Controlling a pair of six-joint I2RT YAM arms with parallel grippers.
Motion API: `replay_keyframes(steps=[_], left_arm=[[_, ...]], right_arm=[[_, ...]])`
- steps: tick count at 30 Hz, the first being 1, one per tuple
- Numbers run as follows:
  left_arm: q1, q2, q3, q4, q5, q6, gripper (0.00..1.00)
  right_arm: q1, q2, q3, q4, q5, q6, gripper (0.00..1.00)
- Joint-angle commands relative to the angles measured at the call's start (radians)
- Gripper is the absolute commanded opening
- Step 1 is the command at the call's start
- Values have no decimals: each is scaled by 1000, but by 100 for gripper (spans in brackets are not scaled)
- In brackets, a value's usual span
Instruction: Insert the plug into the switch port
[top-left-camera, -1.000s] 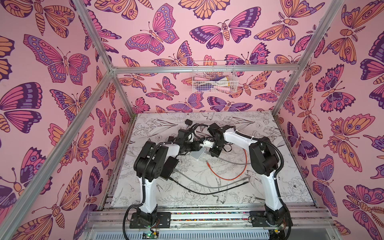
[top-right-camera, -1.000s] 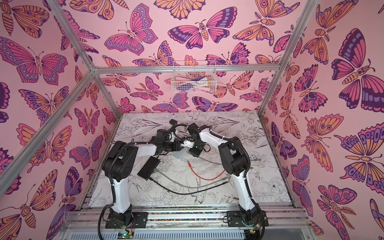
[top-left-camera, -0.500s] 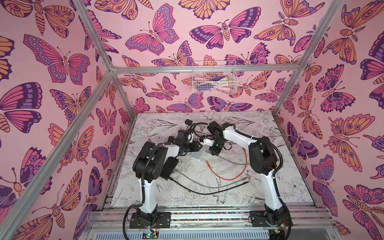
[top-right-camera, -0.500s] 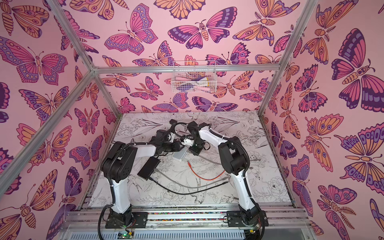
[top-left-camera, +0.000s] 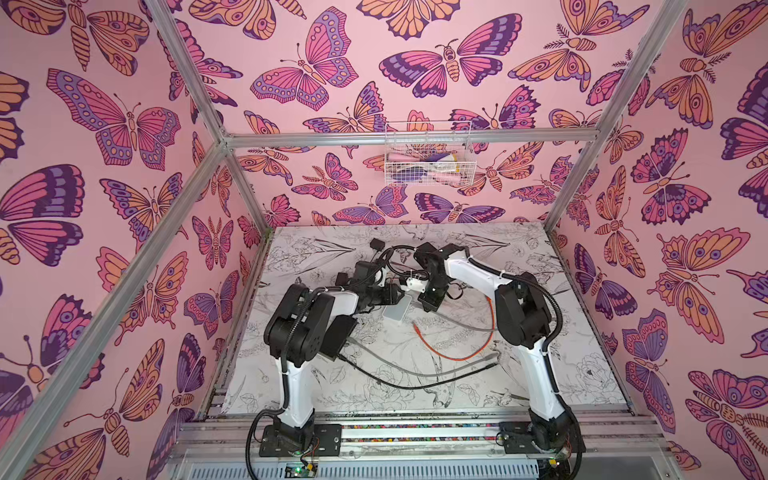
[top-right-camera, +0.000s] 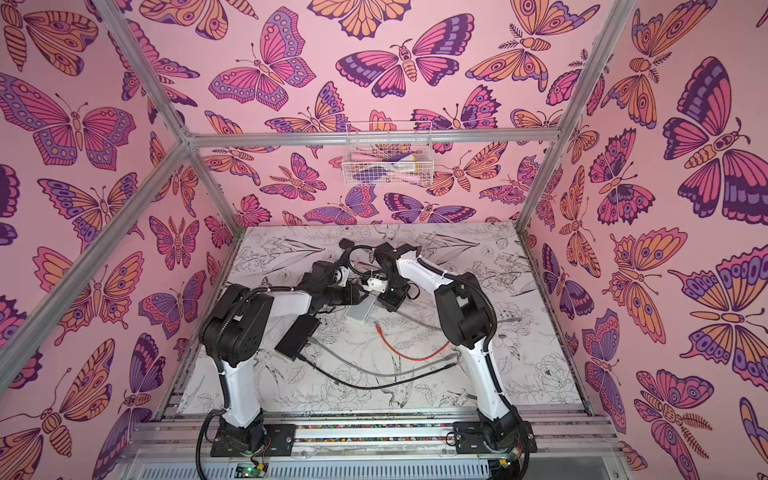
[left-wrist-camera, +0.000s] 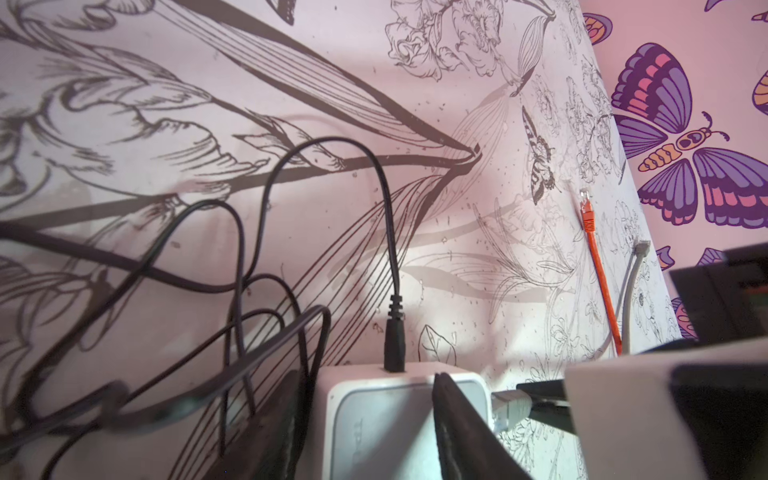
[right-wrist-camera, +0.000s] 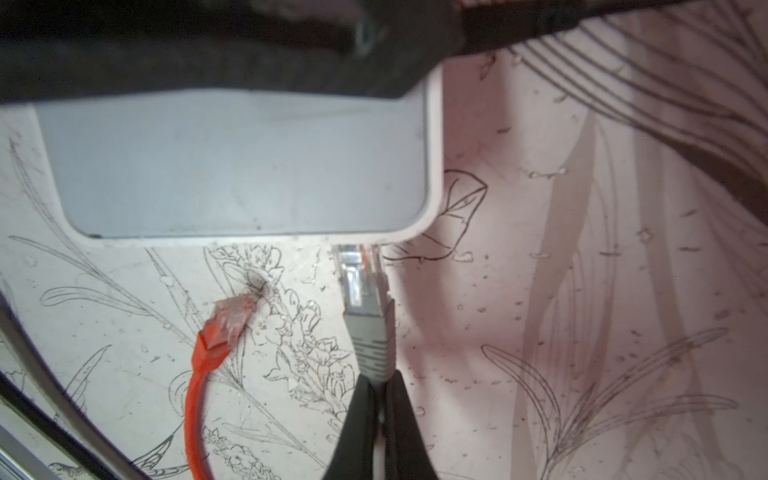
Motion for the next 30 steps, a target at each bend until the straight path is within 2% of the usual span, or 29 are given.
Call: replay_keyframes(steps=[1,13,20,30], left_arm=[[-21,-12,-39,-38,33,-13,52],[-27,-27,-59,-10,33,-20,53],[-36,-21,-58,-3,53,-17,52],[-80,-24,-70,5,78,-15,52]], right_arm=[[-6,29,45,5,-45,13,0],[-6,68,86,-36,-54,11,0],[-4,44,67,4,-80,2,0],[-3,-15,-15,155,-93,13,0]])
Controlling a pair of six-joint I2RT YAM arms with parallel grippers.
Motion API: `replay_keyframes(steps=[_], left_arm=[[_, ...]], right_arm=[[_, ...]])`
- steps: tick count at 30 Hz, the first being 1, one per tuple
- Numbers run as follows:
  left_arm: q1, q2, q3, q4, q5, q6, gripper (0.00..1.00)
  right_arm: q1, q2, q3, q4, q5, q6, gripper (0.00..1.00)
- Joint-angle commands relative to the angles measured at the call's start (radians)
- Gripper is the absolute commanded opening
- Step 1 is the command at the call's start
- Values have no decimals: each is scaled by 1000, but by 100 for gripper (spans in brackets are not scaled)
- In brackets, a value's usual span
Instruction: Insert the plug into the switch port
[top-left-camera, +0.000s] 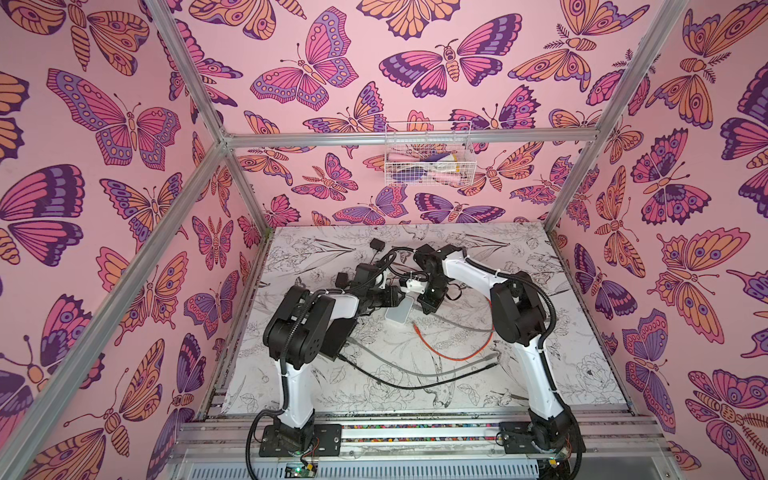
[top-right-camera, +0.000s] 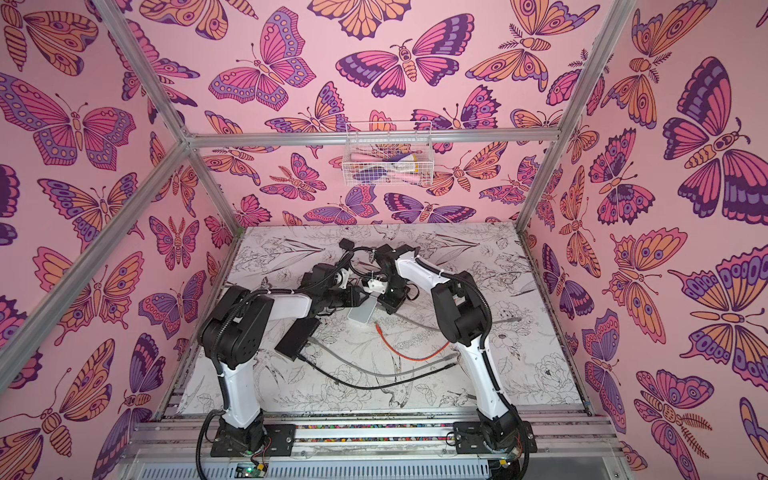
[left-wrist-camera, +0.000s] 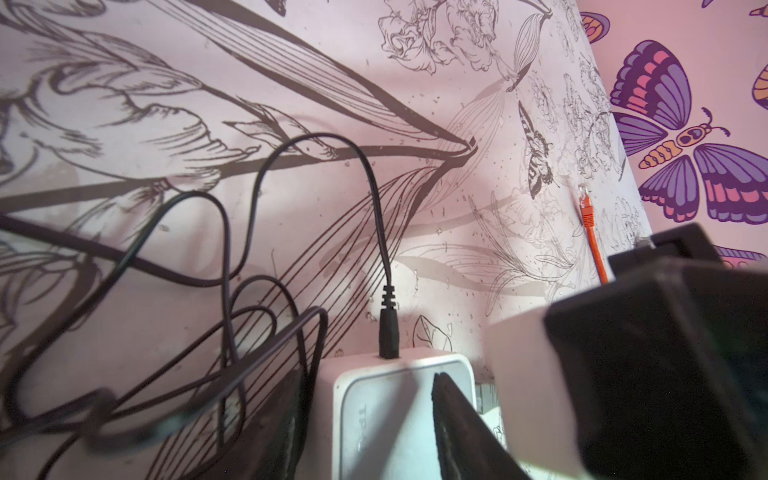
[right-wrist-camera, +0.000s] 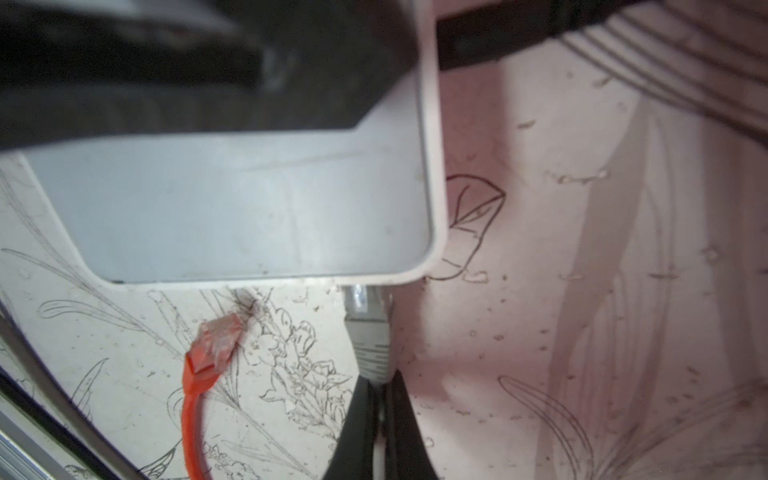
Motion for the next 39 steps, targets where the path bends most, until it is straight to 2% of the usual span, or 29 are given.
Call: replay_keyframes(steps=[1,19,39], left_arm=[[-63,-8,-36,-35,106,-6,52],[-90,-7,-74,8,142,-2,52],[-125,4,-96,61,173,1,52]], right_arm=[[4,-56,-27,165,-70,-11,0],[7,-87,-6,272,-99,31,0],[18,-9,108,245,-143,29,0]])
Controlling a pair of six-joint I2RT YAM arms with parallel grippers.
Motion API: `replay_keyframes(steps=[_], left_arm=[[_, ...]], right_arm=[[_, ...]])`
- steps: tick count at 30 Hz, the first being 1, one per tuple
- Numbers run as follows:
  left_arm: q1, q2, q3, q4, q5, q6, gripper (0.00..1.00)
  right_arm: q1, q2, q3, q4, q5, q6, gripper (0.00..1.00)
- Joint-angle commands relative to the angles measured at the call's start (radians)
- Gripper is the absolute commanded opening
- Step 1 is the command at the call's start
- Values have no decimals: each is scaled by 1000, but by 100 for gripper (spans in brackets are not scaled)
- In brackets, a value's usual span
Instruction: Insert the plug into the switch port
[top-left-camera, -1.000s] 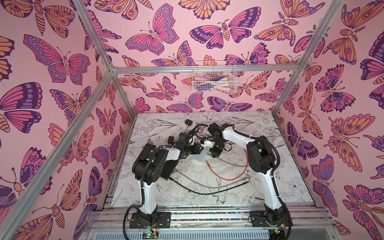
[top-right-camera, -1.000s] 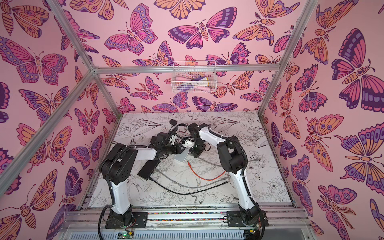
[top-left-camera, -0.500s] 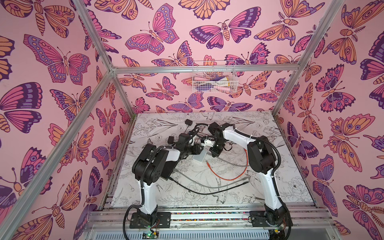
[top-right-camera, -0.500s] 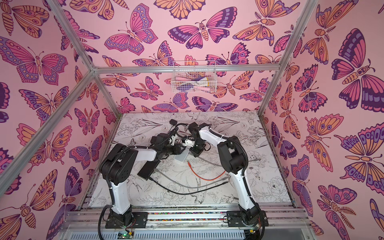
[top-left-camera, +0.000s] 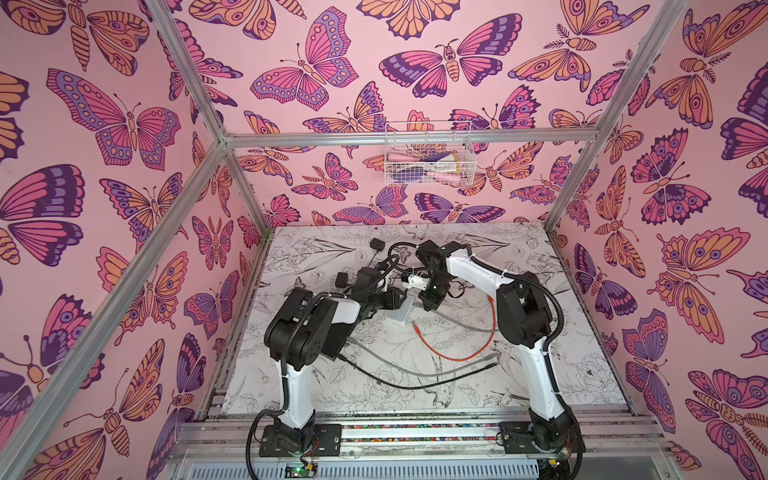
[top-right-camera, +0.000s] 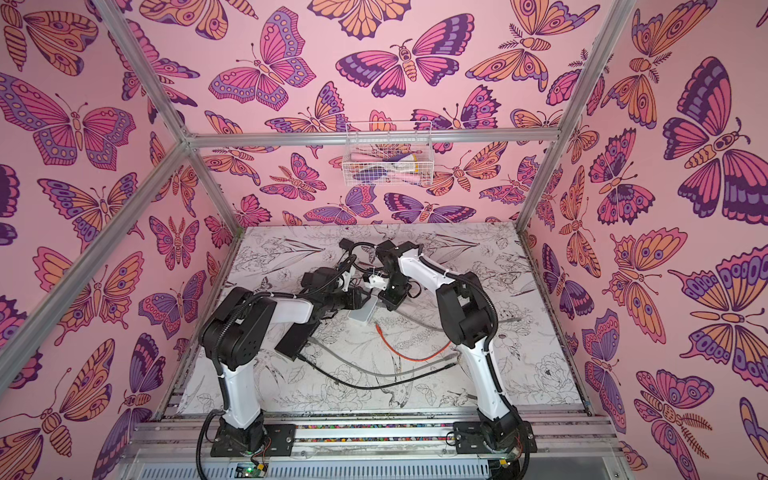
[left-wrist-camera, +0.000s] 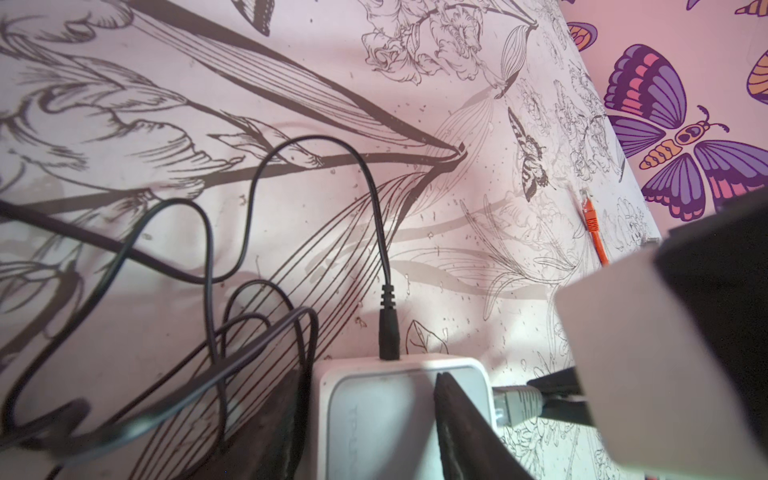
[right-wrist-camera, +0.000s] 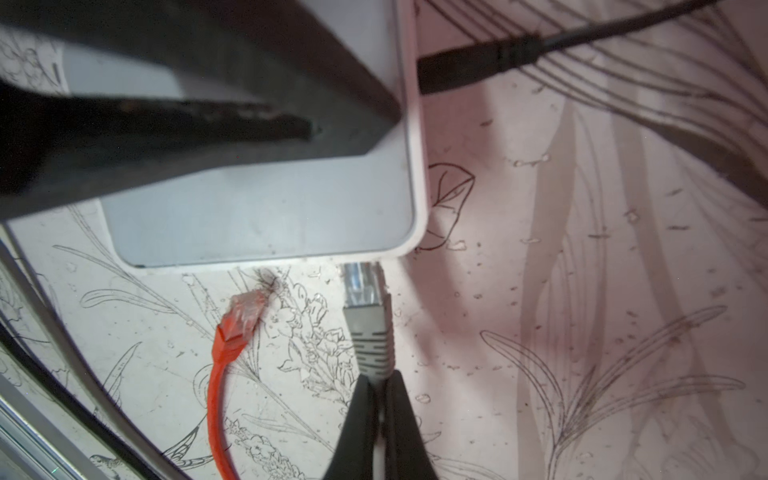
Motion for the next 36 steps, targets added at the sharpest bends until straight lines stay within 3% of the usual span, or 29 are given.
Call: replay_keyframes(steps=[1,36], left_arm=[[-104,8,-40,-54,203,-1,52],[-171,34,-86,46,241,-7,52]], right_arm=[[24,33,92,263,-136,0,0],[50,100,173,384,-195,70,0]])
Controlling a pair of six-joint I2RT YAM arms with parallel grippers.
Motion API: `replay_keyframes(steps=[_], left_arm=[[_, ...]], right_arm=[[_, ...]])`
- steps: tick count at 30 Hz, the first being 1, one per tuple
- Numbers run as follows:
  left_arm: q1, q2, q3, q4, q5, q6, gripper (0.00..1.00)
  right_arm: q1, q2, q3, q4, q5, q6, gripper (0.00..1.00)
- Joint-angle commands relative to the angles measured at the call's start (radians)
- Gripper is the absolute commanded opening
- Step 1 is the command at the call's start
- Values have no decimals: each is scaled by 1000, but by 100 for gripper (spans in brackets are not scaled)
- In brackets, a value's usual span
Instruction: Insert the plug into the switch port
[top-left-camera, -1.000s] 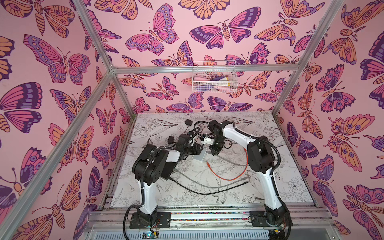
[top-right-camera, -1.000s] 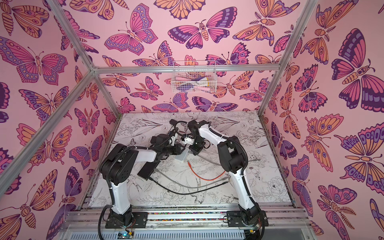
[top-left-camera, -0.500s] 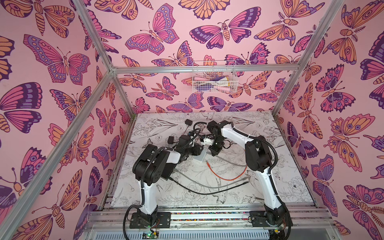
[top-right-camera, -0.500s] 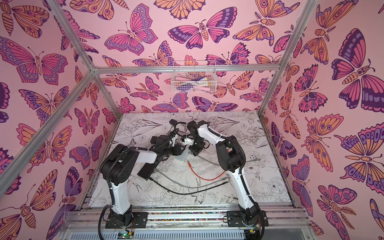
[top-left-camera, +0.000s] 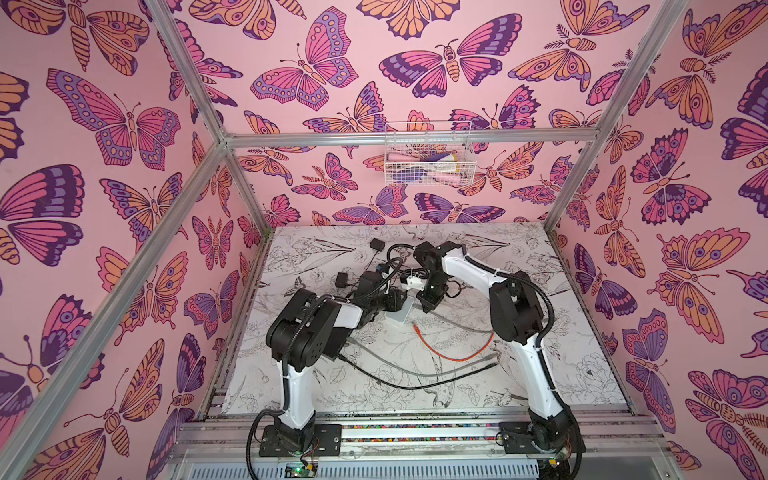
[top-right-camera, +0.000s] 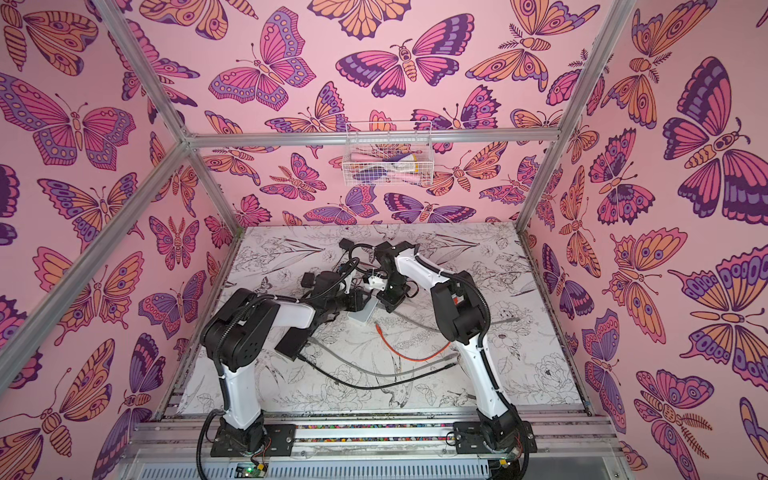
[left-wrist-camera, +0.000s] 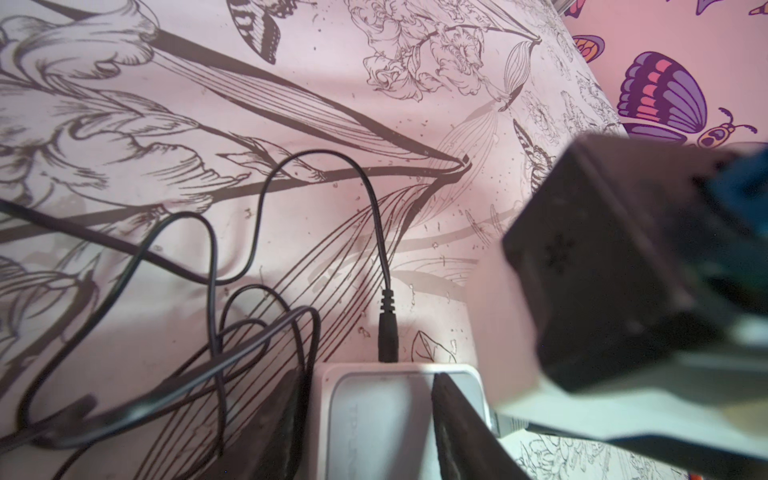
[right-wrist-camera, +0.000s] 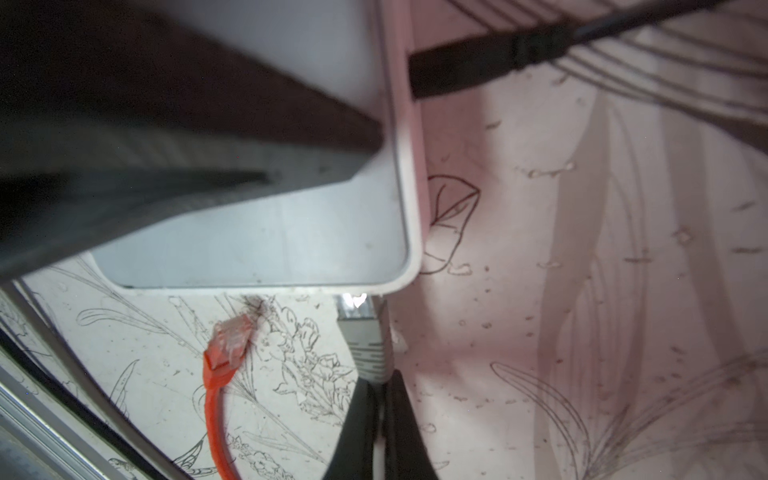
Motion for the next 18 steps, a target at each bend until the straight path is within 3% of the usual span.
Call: replay_keyframes(steps=[1,18], left_arm=[[-139,35,-41,-56,327,-16,52],[-151,52,-70,7,371,-29,51]], right_arm=[[50,23,107,430,-177,31,0],[50,32,135,485,-241,78,0]])
